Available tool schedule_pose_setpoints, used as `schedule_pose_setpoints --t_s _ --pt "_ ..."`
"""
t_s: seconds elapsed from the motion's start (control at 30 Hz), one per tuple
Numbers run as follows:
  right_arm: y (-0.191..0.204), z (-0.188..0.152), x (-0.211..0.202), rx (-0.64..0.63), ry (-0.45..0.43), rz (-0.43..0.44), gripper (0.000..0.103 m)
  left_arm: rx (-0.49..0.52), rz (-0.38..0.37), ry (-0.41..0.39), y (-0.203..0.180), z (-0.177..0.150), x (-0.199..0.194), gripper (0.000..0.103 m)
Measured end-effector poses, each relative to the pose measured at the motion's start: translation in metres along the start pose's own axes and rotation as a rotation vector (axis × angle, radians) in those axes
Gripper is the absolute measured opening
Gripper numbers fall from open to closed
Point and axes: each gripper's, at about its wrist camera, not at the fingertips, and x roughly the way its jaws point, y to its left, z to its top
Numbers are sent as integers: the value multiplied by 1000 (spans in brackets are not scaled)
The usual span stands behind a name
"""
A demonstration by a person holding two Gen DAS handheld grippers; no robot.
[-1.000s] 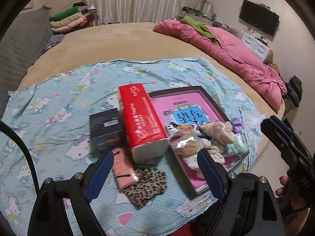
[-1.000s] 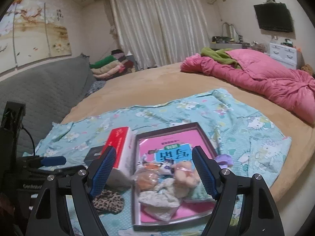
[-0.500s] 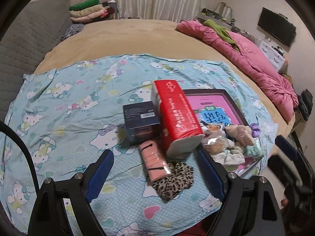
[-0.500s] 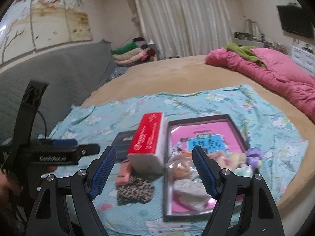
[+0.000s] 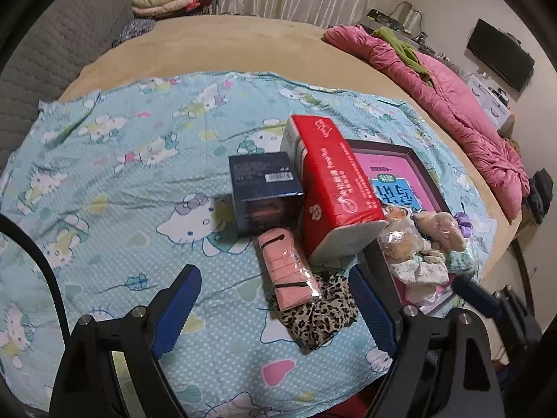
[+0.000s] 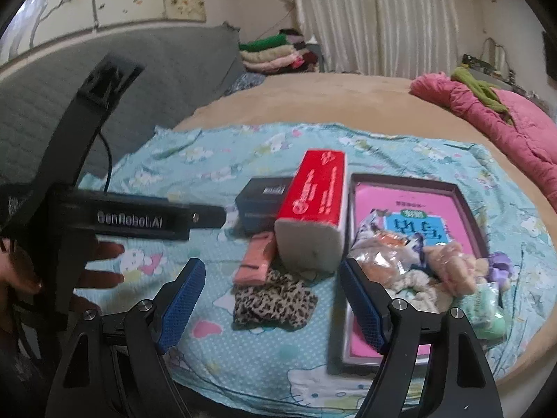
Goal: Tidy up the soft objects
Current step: 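Move both open tools back toward the pink towel and leopard scrunchie, then close left tool on pink wrapped towel while right tool grips leopard scrunchie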
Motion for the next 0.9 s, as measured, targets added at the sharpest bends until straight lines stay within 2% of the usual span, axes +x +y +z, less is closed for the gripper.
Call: schedule_pose_setpoints --t_s 0.4,0.9 --pt "9 -19 42 -68 95 4 81 -44 -76 89 13 -14 53 86" --pt "9 -31 85 -101 185 -6 81 -51 -124 203 11 1 111 86"
